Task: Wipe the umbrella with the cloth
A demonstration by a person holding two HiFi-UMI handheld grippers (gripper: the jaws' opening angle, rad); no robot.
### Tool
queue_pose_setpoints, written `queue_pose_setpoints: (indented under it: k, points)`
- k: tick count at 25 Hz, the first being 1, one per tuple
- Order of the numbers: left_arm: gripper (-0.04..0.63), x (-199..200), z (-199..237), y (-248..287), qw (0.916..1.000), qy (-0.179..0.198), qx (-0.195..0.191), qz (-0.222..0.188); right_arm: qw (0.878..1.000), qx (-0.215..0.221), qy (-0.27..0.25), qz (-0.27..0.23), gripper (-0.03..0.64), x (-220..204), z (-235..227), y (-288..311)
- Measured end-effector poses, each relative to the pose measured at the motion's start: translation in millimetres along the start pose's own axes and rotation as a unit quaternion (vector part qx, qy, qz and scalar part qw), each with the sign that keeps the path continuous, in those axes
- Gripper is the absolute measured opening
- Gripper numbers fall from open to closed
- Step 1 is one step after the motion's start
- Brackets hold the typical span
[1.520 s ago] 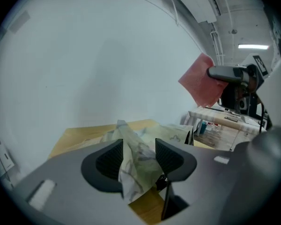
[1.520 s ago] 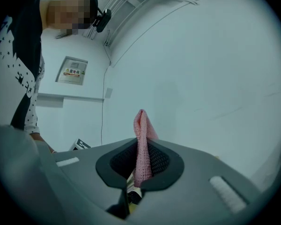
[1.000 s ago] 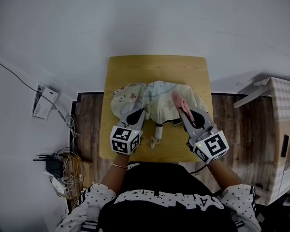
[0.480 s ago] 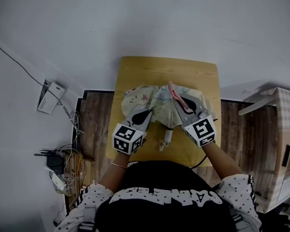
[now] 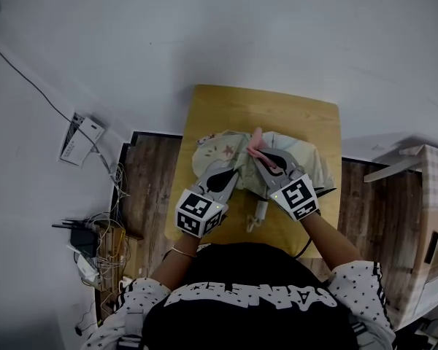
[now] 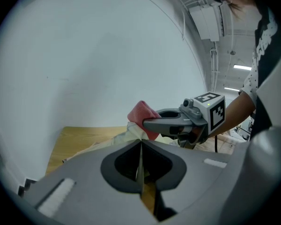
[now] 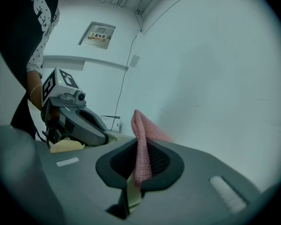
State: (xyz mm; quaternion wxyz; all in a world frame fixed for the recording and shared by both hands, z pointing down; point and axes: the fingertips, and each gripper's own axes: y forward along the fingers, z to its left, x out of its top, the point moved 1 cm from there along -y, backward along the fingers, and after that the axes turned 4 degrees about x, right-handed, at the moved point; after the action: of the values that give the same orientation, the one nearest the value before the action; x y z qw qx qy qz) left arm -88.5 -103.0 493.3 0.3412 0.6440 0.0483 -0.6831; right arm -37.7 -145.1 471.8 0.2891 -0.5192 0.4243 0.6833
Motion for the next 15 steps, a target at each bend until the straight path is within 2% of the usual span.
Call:
queue_pose_setpoints:
  k: [15]
  points:
    - [0.002,6,3,-6,0.9999,0.006,0.010,-0.009,0.995,0.094,-0.006,0.042,0.031,-31,62,2]
